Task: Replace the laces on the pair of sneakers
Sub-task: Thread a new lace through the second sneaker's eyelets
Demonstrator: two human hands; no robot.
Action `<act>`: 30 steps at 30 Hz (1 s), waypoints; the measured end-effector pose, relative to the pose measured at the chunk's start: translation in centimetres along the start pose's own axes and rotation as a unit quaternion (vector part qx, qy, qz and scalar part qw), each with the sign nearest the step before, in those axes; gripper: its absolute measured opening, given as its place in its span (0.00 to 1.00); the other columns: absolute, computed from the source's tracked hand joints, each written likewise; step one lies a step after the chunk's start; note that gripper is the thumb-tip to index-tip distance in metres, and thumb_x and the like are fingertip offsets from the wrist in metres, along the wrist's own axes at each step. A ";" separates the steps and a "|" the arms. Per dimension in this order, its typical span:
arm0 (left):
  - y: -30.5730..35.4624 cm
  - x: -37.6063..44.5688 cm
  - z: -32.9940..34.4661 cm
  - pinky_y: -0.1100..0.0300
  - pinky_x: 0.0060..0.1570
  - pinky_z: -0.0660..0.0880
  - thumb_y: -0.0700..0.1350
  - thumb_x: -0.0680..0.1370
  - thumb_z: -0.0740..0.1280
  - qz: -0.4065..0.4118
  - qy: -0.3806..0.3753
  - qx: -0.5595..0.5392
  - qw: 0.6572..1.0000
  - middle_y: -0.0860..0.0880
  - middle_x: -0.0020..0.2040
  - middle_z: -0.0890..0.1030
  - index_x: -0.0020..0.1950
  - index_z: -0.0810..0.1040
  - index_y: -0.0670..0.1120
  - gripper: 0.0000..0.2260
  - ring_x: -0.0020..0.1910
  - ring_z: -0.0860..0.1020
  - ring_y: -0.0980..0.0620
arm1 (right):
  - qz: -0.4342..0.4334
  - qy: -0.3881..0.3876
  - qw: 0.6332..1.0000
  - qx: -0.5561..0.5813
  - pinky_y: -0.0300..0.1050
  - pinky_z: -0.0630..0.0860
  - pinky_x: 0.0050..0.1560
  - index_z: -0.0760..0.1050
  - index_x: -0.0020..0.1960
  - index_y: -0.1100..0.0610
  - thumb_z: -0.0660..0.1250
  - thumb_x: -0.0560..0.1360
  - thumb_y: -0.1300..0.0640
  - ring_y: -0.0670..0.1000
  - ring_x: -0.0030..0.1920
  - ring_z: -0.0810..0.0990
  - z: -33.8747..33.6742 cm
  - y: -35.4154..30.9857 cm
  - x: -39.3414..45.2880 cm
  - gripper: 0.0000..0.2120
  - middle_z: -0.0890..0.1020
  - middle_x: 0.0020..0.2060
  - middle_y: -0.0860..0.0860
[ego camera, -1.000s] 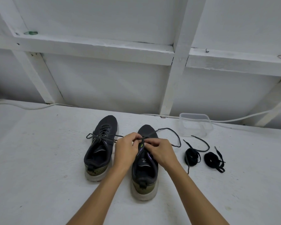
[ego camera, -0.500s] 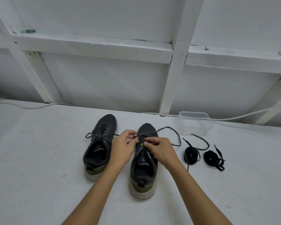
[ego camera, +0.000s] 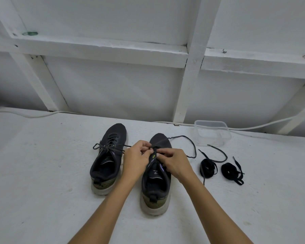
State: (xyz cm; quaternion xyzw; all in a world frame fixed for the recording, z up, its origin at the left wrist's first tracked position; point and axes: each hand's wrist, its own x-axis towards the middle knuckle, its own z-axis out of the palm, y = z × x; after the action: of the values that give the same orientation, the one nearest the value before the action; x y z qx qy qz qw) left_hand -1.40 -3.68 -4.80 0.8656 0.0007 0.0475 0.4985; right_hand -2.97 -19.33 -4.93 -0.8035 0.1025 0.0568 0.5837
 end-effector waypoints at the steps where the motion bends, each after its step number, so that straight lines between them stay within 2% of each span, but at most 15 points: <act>1: 0.0 0.2 -0.1 0.65 0.46 0.77 0.43 0.75 0.74 0.002 -0.010 -0.001 1.000 0.59 0.38 0.83 0.48 0.82 0.52 0.05 0.39 0.81 0.62 | 0.001 0.000 1.000 0.000 0.37 0.74 0.38 0.86 0.56 0.52 0.74 0.76 0.55 0.43 0.34 0.80 -0.1 0.0 0.0 0.09 0.86 0.39 0.49; 6: 0.0 0.7 -0.7 0.63 0.50 0.78 0.41 0.75 0.74 0.029 -0.036 0.031 0.998 0.58 0.38 0.83 0.48 0.84 0.50 0.05 0.42 0.82 0.60 | -0.002 -0.006 1.000 -0.005 0.33 0.72 0.31 0.86 0.56 0.53 0.74 0.76 0.56 0.43 0.28 0.76 0.0 -0.2 0.1 0.09 0.83 0.33 0.47; 10: 0.2 0.6 -0.4 0.58 0.51 0.77 0.40 0.75 0.73 0.057 -0.036 0.067 0.995 0.56 0.39 0.82 0.49 0.84 0.47 0.05 0.44 0.82 0.54 | -0.008 -0.008 1.000 -0.015 0.34 0.73 0.32 0.86 0.57 0.53 0.73 0.77 0.57 0.43 0.29 0.77 0.0 -0.2 0.0 0.09 0.85 0.35 0.50; 16: 0.2 0.6 -0.4 0.58 0.51 0.77 0.40 0.75 0.73 0.067 -0.046 0.077 0.994 0.55 0.40 0.84 0.49 0.83 0.48 0.04 0.44 0.82 0.54 | -0.025 -0.015 0.999 -0.024 0.34 0.74 0.40 0.86 0.56 0.53 0.72 0.77 0.58 0.38 0.32 0.78 0.0 -0.3 -0.1 0.09 0.86 0.39 0.47; 18: 0.0 0.6 -0.3 0.58 0.51 0.77 0.41 0.75 0.73 0.073 -0.044 0.082 0.993 0.54 0.42 0.85 0.49 0.84 0.48 0.04 0.45 0.82 0.54 | -0.010 -0.018 1.000 -0.019 0.35 0.75 0.39 0.86 0.56 0.54 0.72 0.78 0.59 0.39 0.31 0.78 0.0 -0.3 0.0 0.09 0.85 0.37 0.47; 20: -0.2 0.5 -0.2 0.60 0.52 0.77 0.41 0.76 0.74 0.069 -0.042 0.069 0.994 0.53 0.43 0.86 0.50 0.84 0.47 0.05 0.46 0.83 0.56 | 0.006 -0.027 1.000 -0.009 0.35 0.74 0.34 0.86 0.57 0.55 0.71 0.78 0.59 0.43 0.29 0.77 -0.2 -0.4 0.2 0.09 0.83 0.34 0.48; 22: -0.4 0.4 -0.3 0.65 0.52 0.78 0.41 0.76 0.74 0.045 -0.047 0.027 0.997 0.54 0.43 0.86 0.52 0.85 0.47 0.06 0.46 0.83 0.61 | 0.011 -0.035 0.999 -0.009 0.34 0.74 0.32 0.85 0.58 0.53 0.72 0.78 0.59 0.42 0.29 0.77 -0.3 -0.4 0.3 0.09 0.83 0.33 0.47; 24: -0.7 0.2 -0.3 0.73 0.48 0.75 0.41 0.77 0.73 0.024 -0.051 -0.004 0.998 0.57 0.42 0.85 0.54 0.86 0.47 0.07 0.45 0.82 0.66 | 0.007 -0.032 0.999 -0.024 0.33 0.74 0.33 0.85 0.57 0.52 0.72 0.78 0.58 0.40 0.28 0.78 -0.3 -0.5 0.4 0.09 0.84 0.34 0.46; 26: -0.7 0.1 -0.4 0.75 0.47 0.73 0.42 0.77 0.73 0.010 -0.049 -0.007 0.999 0.59 0.42 0.84 0.55 0.86 0.49 0.08 0.45 0.81 0.67 | -0.006 -0.016 0.998 -0.053 0.35 0.75 0.36 0.86 0.56 0.52 0.73 0.77 0.57 0.40 0.31 0.79 -0.1 -0.5 0.5 0.08 0.85 0.37 0.46; 29: -0.5 0.2 -0.4 0.65 0.52 0.75 0.45 0.76 0.74 -0.013 -0.035 -0.002 0.999 0.56 0.47 0.84 0.52 0.87 0.51 0.06 0.45 0.82 0.60 | -0.022 0.014 0.996 -0.083 0.35 0.77 0.46 0.87 0.53 0.51 0.72 0.76 0.56 0.40 0.41 0.83 0.4 -0.3 0.5 0.07 0.87 0.41 0.46; 30: -0.3 0.2 -0.4 0.61 0.54 0.76 0.47 0.76 0.74 -0.029 -0.035 0.003 0.999 0.54 0.49 0.83 0.53 0.87 0.50 0.06 0.48 0.82 0.56 | -0.026 0.020 0.996 -0.085 0.33 0.77 0.46 0.86 0.52 0.51 0.72 0.77 0.56 0.39 0.41 0.82 0.5 -0.2 0.5 0.06 0.87 0.41 0.45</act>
State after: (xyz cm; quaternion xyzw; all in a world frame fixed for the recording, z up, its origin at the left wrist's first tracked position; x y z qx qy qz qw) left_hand -1.21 -3.20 -4.89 0.8680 0.0083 0.0025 0.4964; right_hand -2.46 -18.89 -5.01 -0.8533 0.0884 0.0343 0.5127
